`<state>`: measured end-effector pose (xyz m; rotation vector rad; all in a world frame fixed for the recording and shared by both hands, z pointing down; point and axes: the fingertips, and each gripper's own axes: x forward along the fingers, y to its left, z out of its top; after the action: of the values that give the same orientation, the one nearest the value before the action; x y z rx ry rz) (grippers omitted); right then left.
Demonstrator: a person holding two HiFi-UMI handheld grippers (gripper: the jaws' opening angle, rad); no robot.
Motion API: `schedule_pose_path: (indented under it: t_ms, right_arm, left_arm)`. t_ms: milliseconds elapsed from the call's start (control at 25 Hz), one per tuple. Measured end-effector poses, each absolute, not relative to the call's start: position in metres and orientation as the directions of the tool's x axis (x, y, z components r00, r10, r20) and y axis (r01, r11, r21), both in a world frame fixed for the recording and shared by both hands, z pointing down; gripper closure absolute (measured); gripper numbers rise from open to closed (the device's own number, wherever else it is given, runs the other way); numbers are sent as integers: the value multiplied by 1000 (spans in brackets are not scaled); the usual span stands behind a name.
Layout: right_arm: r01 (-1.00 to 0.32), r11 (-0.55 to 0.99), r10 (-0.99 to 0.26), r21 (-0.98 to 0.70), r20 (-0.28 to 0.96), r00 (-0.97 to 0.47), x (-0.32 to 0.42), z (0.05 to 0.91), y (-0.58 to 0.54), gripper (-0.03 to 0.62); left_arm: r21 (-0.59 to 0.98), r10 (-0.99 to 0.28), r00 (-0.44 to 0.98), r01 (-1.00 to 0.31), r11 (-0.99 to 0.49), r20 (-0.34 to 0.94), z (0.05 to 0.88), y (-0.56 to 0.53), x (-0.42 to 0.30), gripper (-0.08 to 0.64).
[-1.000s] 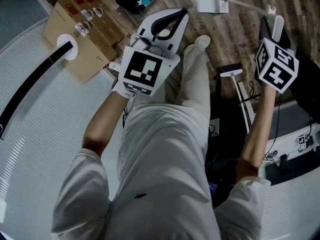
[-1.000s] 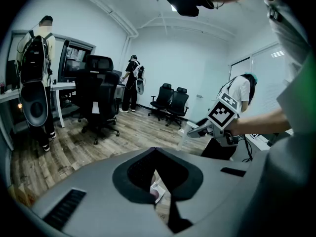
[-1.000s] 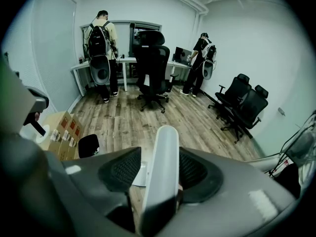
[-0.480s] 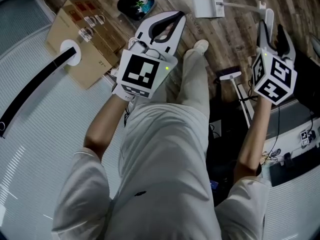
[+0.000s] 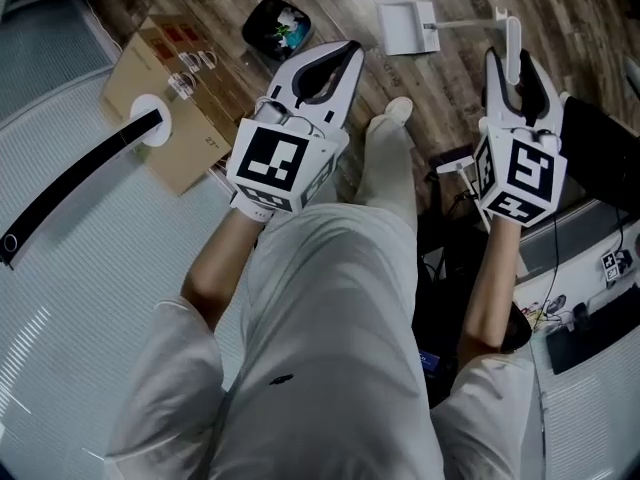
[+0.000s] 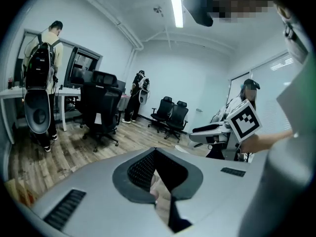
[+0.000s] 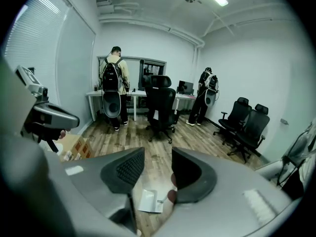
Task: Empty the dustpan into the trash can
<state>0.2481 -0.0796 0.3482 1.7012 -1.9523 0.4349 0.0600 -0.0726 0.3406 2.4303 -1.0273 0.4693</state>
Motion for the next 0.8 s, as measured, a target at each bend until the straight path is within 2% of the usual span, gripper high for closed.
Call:
schedule_pose_path:
  t_ms: [40, 160, 800]
  right_arm:
    - [-982, 166, -823, 84, 561, -91, 244, 342, -78, 415]
    - [-984, 163, -830, 77, 549, -94, 233, 324, -71, 492]
    - [-982, 175, -927, 73, 348, -140, 173, 218, -21, 569]
  left_arm:
    - [277, -592, 660, -742, -611, 463, 333, -72, 58, 554]
    - [271, -619, 647, -756, -596, 445, 313, -68, 48, 554]
    - [194, -683, 635, -767, -611, 360, 225, -48, -5, 554]
